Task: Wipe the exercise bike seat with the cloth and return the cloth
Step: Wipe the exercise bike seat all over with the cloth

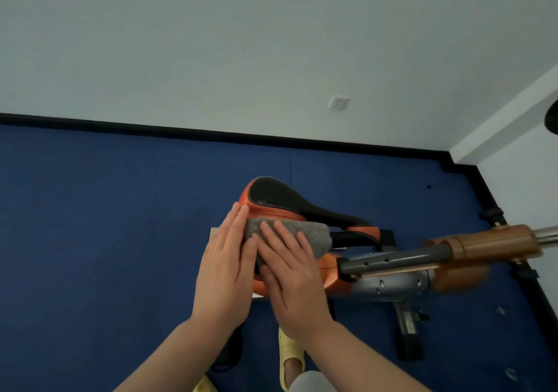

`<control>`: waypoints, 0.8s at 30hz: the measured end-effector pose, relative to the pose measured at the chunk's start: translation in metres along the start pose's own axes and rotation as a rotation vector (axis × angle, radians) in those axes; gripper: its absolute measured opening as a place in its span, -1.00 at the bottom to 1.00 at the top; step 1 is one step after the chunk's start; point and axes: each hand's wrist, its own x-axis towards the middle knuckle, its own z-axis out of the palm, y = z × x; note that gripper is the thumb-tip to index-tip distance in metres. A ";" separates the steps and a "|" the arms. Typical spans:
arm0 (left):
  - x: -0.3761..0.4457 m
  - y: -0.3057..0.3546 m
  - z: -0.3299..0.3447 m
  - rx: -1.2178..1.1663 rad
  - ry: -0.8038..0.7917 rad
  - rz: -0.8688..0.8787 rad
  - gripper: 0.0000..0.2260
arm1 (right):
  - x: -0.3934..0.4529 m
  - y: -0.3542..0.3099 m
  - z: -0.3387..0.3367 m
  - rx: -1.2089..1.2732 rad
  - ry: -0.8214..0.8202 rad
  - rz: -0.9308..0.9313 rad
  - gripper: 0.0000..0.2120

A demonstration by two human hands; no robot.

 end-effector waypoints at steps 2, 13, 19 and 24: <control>0.004 0.003 0.005 0.006 0.010 0.033 -0.57 | 0.000 0.011 -0.011 -0.027 -0.059 -0.050 -0.59; 0.012 0.018 0.036 0.208 0.071 0.067 -0.53 | -0.014 0.077 -0.058 -0.134 -0.043 0.125 -0.58; 0.013 0.014 0.040 0.265 0.125 0.046 -0.53 | -0.011 0.103 -0.073 -0.160 -0.040 0.102 -0.57; 0.013 0.014 0.042 0.314 0.134 0.014 -0.52 | 0.003 0.109 -0.082 -0.038 0.024 0.231 -0.57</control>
